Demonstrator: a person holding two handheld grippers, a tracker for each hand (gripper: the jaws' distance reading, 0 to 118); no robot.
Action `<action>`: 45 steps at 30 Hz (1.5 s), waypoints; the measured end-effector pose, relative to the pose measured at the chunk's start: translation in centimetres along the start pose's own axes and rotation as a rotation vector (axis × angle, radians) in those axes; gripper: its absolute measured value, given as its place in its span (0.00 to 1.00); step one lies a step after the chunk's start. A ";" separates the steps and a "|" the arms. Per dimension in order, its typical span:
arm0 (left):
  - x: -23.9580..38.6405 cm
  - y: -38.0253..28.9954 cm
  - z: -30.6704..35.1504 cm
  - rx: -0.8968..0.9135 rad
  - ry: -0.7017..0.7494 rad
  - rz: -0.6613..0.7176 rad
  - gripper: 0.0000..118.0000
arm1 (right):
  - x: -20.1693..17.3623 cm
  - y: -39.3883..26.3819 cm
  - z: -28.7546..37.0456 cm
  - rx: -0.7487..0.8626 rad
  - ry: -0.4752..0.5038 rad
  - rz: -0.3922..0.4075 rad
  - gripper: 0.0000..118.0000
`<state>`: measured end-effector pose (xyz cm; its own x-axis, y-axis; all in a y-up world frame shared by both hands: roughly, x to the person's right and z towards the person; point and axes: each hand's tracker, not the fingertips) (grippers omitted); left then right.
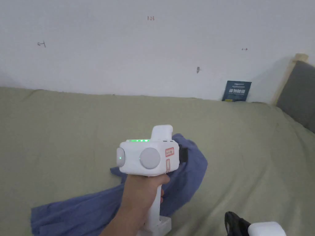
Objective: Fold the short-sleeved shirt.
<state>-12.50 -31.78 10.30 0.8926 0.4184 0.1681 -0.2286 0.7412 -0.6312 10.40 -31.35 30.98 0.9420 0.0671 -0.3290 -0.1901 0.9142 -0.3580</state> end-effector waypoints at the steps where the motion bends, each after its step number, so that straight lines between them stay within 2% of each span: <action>1: 0.6 -1.5 -2.6 -0.058 0.027 -0.022 0.07 | 0.9 -0.3 0.0 -0.004 -0.015 -0.004 0.01; 3: 1.4 -4.1 -6.6 -0.142 0.060 -0.056 0.08 | 2.4 -0.8 -0.2 -0.011 -0.040 -0.017 0.01; 6: 1.6 -7.9 -11.1 -0.283 0.093 0.007 0.08 | 4.4 -1.5 -0.8 -0.026 -0.064 -0.043 0.01; 9: 1.7 -9.7 -12.7 -0.287 0.112 -0.004 0.09 | 5.6 -2.0 -1.3 -0.039 -0.061 -0.065 0.01; 10: 1.7 -9.7 -12.5 -0.280 0.117 -0.009 0.15 | 5.9 -2.2 -1.4 -0.040 -0.055 -0.074 0.01; 11: 1.6 -9.6 -12.0 -0.272 0.099 -0.005 0.27 | 6.1 -2.2 -1.4 -0.041 -0.054 -0.082 0.01; 12: 1.5 -9.3 -11.3 -0.275 0.058 0.009 0.61 | 6.1 -2.2 -1.3 -0.039 -0.053 -0.087 0.01; 13: 1.8 -9.0 -9.8 -0.303 0.024 0.024 0.88 | 6.1 -2.1 -1.0 -0.038 -0.048 -0.091 0.01; 14: 2.0 -9.1 -8.0 -0.285 0.033 0.016 1.00 | 5.9 -2.0 -0.7 -0.034 -0.036 -0.091 0.01; 17: 3.4 -10.2 0.4 -0.119 -0.014 -0.071 1.00 | 4.9 -1.7 0.5 -0.017 -0.013 -0.073 0.01; 20: 3.4 -13.2 8.1 -0.104 0.001 -0.077 1.00 | 3.3 -1.8 2.2 0.002 0.014 -0.067 0.01; 22: 3.1 -15.4 12.5 -0.130 0.033 -0.076 0.96 | 2.0 -2.2 3.4 0.016 0.033 -0.071 0.01; 23: 2.9 -16.8 14.8 -0.100 0.062 -0.082 0.90 | 1.3 -2.5 3.8 0.016 0.038 -0.069 0.01; 24: 2.7 -18.0 16.9 -0.062 0.087 -0.093 0.74 | 0.6 -2.8 4.1 0.014 0.042 -0.065 0.01; 25: 2.3 -18.8 18.4 -0.044 0.109 -0.107 0.49 | -0.1 -3.2 4.4 0.012 0.049 -0.063 0.01; 26: 2.1 -19.8 20.1 -0.055 0.122 -0.135 0.19 | -0.8 -3.6 4.7 0.007 0.059 -0.065 0.01; 27: 1.9 -20.4 21.2 -0.067 0.134 -0.145 0.05 | -1.4 -3.8 4.9 -0.001 0.071 -0.070 0.01; 30: 0.1 -21.5 24.1 -0.085 0.181 -0.133 0.04 | -3.4 -4.2 5.2 -0.032 0.137 -0.081 0.01; 32: -2.4 -20.8 25.3 -0.084 0.195 -0.051 0.04 | -4.6 -4.4 5.4 -0.033 0.162 -0.066 0.01; 34: -5.5 -18.9 25.8 -0.062 0.271 -0.057 0.04 | -5.4 -4.4 5.3 -0.037 0.175 -0.039 0.01; 39: -16.5 -12.2 22.4 -0.167 0.453 -0.054 0.04 | -6.0 -4.6 4.5 -0.044 0.198 0.008 0.01; 41: -21.0 -10.1 20.0 -0.235 0.553 -0.093 0.05 | -6.0 -4.9 3.5 -0.055 0.195 0.037 0.01; 42: -22.9 -9.2 19.2 -0.250 0.575 -0.099 0.12 | -5.9 -5.0 3.0 -0.059 0.195 0.041 0.01; 43: -24.7 -8.4 18.5 -0.258 0.574 -0.081 0.36 | -5.7 -5.1 2.4 -0.069 0.196 0.040 0.01; 45: -27.6 -7.2 17.3 -0.285 0.579 -0.047 0.99 | -5.4 -5.3 1.2 -0.100 0.201 0.019 0.01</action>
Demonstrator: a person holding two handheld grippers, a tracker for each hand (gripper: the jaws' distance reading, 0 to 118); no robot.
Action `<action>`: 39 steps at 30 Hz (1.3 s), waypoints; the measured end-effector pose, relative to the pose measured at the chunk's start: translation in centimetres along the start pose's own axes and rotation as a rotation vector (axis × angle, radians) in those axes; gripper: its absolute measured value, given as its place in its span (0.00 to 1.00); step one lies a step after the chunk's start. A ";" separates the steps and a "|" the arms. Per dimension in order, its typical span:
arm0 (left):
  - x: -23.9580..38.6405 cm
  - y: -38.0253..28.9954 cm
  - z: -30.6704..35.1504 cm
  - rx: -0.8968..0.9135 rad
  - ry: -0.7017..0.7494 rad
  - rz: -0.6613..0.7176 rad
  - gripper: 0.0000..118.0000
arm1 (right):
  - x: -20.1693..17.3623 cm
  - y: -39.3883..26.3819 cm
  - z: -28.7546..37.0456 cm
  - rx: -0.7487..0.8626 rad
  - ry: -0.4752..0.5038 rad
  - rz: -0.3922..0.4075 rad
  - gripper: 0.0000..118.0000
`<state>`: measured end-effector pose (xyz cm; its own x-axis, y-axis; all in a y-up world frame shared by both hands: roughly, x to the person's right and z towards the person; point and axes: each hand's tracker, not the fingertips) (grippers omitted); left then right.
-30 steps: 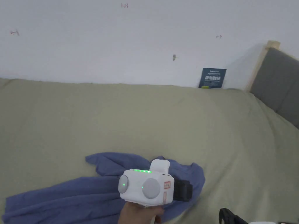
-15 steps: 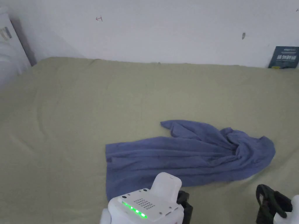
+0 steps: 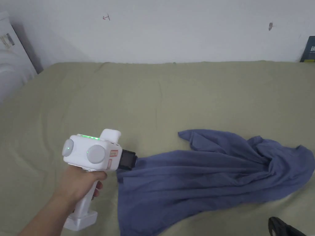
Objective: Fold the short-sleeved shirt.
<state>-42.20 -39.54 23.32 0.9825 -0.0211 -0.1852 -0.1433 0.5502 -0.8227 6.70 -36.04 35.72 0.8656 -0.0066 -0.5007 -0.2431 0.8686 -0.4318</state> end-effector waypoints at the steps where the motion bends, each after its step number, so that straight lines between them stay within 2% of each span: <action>1: -0.5 0.0 -1.4 -0.024 0.004 0.015 1.00 | 0.5 -0.2 -0.6 -0.011 0.008 -0.014 0.01; 3: -1.3 0.4 -3.2 -0.003 0.035 0.033 0.97 | 1.0 -0.3 -1.7 -0.023 0.004 -0.009 0.01; 5: -1.8 0.4 -5.3 -0.056 0.017 0.053 0.97 | 1.6 -0.4 -2.9 -0.043 -0.006 0.007 0.01; 8: -1.6 -0.3 -8.1 -0.119 0.043 0.017 0.94 | 2.3 -0.2 -4.2 -0.065 -0.012 -0.003 0.01; 10: -0.5 -1.3 -9.3 -0.169 0.077 -0.053 0.88 | 2.6 -0.1 -4.5 -0.064 -0.016 -0.023 0.01; 11: 0.1 -1.9 -8.9 -0.118 0.075 -0.060 0.84 | 2.6 0.0 -4.5 -0.062 -0.018 -0.024 0.01; 12: 0.7 -2.1 -8.3 -0.064 0.098 -0.055 0.71 | 2.5 0.1 -4.6 -0.061 -0.020 -0.023 0.01; 13: 1.1 -2.3 -7.7 -0.064 0.088 -0.070 0.64 | 2.4 0.4 -4.6 -0.060 -0.021 -0.021 0.01; 14: 1.8 -2.5 -7.0 -0.044 0.022 -0.072 0.64 | 2.3 0.5 -4.7 -0.060 -0.021 -0.019 0.01; 15: 2.6 -2.9 -6.6 -0.026 0.027 -0.085 0.40 | 2.2 0.6 -4.7 -0.060 -0.018 -0.017 0.01; 16: 3.0 -3.2 -5.7 -0.014 0.033 -0.130 0.19 | 2.1 0.8 -4.8 -0.059 -0.014 -0.015 0.01; 17: 3.5 -3.4 -5.6 -0.040 0.031 -0.167 0.05 | 1.9 1.0 -4.9 -0.060 -0.011 -0.013 0.01; 19: 3.2 -4.0 -4.7 0.001 0.017 -0.111 0.04 | 1.8 1.5 -4.9 -0.055 -0.005 -0.003 0.01; 21: 2.4 -4.6 -3.4 0.057 -0.093 0.007 0.03 | 1.8 2.1 -4.8 -0.041 -0.005 0.008 0.01; 23: 2.0 -5.2 -1.7 0.126 -0.141 0.071 0.03 | 2.1 2.9 -5.1 -0.038 -0.007 0.020 0.01; 28: 1.6 -6.2 1.1 0.200 -0.222 0.112 0.01 | 3.6 7.0 -9.1 -0.047 0.006 0.067 0.01; 35: 1.4 -6.4 1.1 0.247 -0.238 0.124 0.00 | 4.1 15.6 -23.5 -0.194 0.101 0.285 0.01; 36: 1.2 -6.4 0.8 0.252 -0.239 0.123 0.00 | 4.2 16.4 -26.5 -0.250 0.127 0.310 0.03; 37: 1.0 -6.4 0.6 0.260 -0.236 0.125 0.00 | 4.3 16.8 -29.2 -0.291 0.138 0.337 0.09; 38: 0.6 -6.4 0.2 0.257 -0.233 0.135 0.00 | 4.4 17.0 -31.5 -0.314 0.150 0.378 0.26; 39: 0.4 -6.5 -0.1 0.259 -0.223 0.144 0.00 | 4.5 17.2 -33.8 -0.342 0.169 0.418 0.70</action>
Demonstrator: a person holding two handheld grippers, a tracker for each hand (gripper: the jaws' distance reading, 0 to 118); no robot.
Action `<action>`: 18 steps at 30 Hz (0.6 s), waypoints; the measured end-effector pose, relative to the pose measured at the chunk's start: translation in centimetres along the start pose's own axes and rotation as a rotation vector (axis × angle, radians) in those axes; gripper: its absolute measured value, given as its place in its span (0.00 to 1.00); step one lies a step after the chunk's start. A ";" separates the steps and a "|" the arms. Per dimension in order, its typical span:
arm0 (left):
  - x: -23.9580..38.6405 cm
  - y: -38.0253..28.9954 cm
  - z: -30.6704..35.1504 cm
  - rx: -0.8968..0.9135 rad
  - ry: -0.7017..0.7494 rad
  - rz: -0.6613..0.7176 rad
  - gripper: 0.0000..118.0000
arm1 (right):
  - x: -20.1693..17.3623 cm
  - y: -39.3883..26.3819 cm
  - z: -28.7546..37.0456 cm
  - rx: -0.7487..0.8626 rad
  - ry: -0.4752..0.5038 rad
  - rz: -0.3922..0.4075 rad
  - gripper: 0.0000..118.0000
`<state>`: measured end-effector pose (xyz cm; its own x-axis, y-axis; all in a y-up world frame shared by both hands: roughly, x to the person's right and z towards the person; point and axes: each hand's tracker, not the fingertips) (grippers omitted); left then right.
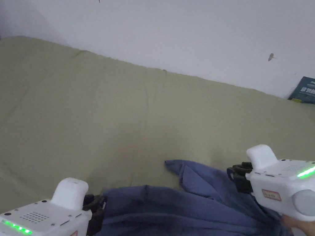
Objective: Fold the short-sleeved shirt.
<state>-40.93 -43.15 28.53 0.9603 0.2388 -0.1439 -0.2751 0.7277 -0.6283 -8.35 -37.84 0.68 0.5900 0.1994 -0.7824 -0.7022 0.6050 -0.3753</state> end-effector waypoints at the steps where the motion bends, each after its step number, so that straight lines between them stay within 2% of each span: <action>1: -0.4 -0.1 -0.2 -0.001 -0.002 0.004 0.00 | 0.8 0.5 -1.8 -0.022 0.029 0.009 0.95; 2: -0.7 -0.2 -0.4 -0.002 -0.006 0.010 0.01 | 1.3 0.9 -3.5 -0.087 0.032 0.016 1.00; 3: -1.1 -0.2 -0.5 -0.001 -0.003 0.020 0.01 | 1.5 1.1 -5.1 -0.155 0.020 0.041 1.00; 5: -1.6 -0.4 -0.9 -0.002 -0.001 0.023 0.01 | 1.9 1.2 -7.2 -0.163 -0.059 0.110 1.00; 8: -2.1 -0.6 -1.5 0.011 0.000 0.032 0.01 | 2.7 0.6 -9.4 -0.271 0.000 0.092 1.00; 10: -2.1 -0.8 -1.7 0.028 0.026 0.003 0.01 | 2.8 0.1 -10.3 -0.295 -0.026 0.087 1.00; 11: -2.1 -0.8 -1.9 0.031 0.028 0.007 0.01 | 3.1 0.0 -10.4 -0.310 -0.028 0.054 0.99; 12: -2.2 -0.8 -2.1 0.030 0.026 0.010 0.01 | 3.4 -0.1 -10.2 -0.306 0.008 0.001 0.71; 13: -2.2 -0.8 -2.3 0.028 0.027 0.015 0.01 | 3.7 0.0 -9.7 -0.267 0.042 -0.039 0.16; 14: -2.3 -0.9 -2.5 0.022 0.019 0.032 0.01 | 3.3 0.0 -9.6 -0.264 0.069 -0.062 0.03; 15: -2.4 -0.9 -2.7 0.016 -0.006 0.064 0.01 | 2.8 -0.8 -8.9 -0.224 -0.013 -0.046 0.03; 17: -2.5 -1.2 -2.9 0.073 -0.046 0.100 0.01 | 2.6 -1.6 -7.8 -0.212 0.063 -0.077 0.03; 18: -2.1 -0.9 -3.3 0.048 -0.016 0.090 0.01 | 2.2 -0.9 -6.3 -0.187 0.051 -0.080 0.03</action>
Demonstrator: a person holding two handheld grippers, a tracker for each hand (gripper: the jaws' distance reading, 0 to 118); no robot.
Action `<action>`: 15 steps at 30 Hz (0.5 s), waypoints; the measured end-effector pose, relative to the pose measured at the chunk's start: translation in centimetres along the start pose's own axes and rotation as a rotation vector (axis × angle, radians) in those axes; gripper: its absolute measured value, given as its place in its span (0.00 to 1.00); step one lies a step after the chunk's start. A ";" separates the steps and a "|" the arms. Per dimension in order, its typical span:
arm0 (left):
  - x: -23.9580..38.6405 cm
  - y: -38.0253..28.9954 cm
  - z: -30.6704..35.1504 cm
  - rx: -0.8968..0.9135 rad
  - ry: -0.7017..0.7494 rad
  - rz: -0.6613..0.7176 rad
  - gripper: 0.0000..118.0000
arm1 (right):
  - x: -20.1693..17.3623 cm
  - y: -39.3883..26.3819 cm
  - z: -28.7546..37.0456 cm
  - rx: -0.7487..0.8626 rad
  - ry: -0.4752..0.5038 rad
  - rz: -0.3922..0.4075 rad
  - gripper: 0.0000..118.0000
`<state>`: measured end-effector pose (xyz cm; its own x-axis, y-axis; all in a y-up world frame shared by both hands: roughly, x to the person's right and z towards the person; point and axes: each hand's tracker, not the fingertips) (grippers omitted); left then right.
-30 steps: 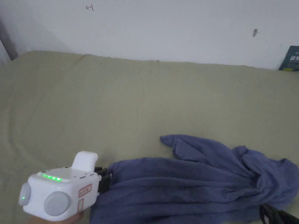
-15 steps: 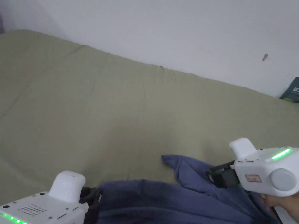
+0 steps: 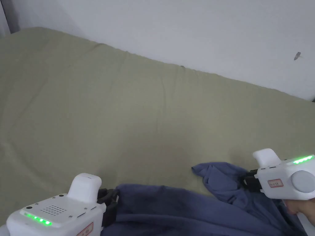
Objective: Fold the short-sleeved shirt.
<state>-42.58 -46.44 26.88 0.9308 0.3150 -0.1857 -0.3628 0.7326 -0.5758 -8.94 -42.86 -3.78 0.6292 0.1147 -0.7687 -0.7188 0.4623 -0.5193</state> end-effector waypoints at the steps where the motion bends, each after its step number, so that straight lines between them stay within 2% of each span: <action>1: 0.0 0.1 -0.3 -0.080 0.034 -0.033 0.01 | -0.2 -0.4 1.0 0.036 -0.012 -0.012 0.03; 4: 0.5 0.5 0.8 -0.015 0.043 -0.019 0.00 | 0.3 -0.6 5.1 0.146 0.007 -0.124 0.03; 9: 2.5 4.4 4.8 0.062 0.063 -0.012 0.00 | 0.7 -1.3 14.6 0.346 -0.050 -0.263 0.03; 15: 5.2 12.9 12.3 0.246 0.081 -0.006 0.00 | 2.2 -0.9 29.2 0.548 -0.049 -0.370 0.03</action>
<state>-43.00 -27.89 28.29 0.9300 0.2678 -0.2516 -0.3479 0.8622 -0.3682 1.72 -17.34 5.84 0.8275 -0.1036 -0.5518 -0.2065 0.8577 -0.4708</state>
